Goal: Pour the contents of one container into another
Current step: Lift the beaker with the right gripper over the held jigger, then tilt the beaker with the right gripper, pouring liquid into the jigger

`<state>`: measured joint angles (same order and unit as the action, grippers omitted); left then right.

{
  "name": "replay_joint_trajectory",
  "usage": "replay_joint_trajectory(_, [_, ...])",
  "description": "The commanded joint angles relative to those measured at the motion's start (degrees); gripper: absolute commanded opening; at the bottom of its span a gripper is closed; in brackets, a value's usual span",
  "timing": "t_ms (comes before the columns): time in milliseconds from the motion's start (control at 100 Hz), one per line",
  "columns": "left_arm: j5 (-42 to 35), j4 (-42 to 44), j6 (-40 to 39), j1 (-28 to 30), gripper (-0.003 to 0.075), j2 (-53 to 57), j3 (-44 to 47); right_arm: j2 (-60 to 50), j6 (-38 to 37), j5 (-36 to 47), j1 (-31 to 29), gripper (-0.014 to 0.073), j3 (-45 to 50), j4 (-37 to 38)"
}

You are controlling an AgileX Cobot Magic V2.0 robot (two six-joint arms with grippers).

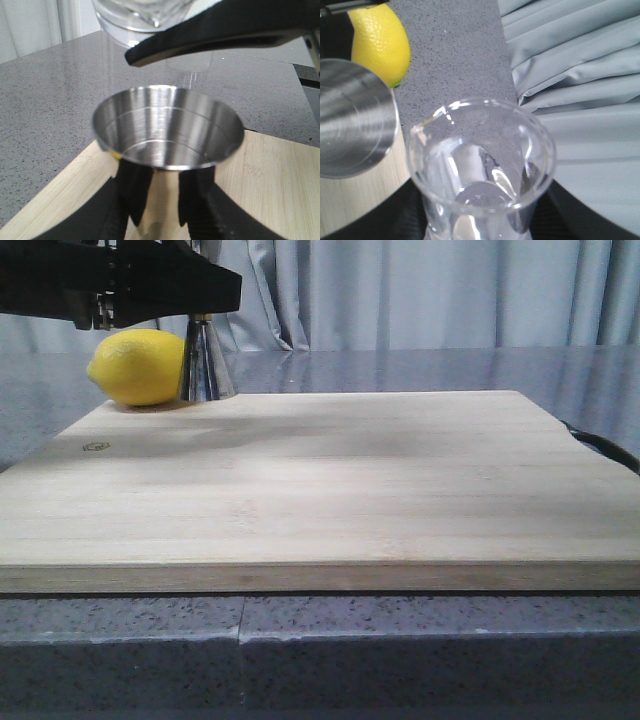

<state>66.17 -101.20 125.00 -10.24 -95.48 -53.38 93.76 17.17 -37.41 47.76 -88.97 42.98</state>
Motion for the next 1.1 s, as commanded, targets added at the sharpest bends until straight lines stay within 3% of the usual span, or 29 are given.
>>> replay_joint_trajectory(0, [5.8, -4.8, -0.4, -0.4, 0.0218, 2.1, -1.8, -2.5, 0.9, 2.5, 0.1, 0.0297, -2.2, 3.1])
replay_joint_trajectory(1090, [5.8, -4.8, -0.4, -0.4, 0.0217, 2.1, -1.8, -2.5, 8.0, 2.8, 0.5, 0.0297, -2.2, 4.4])
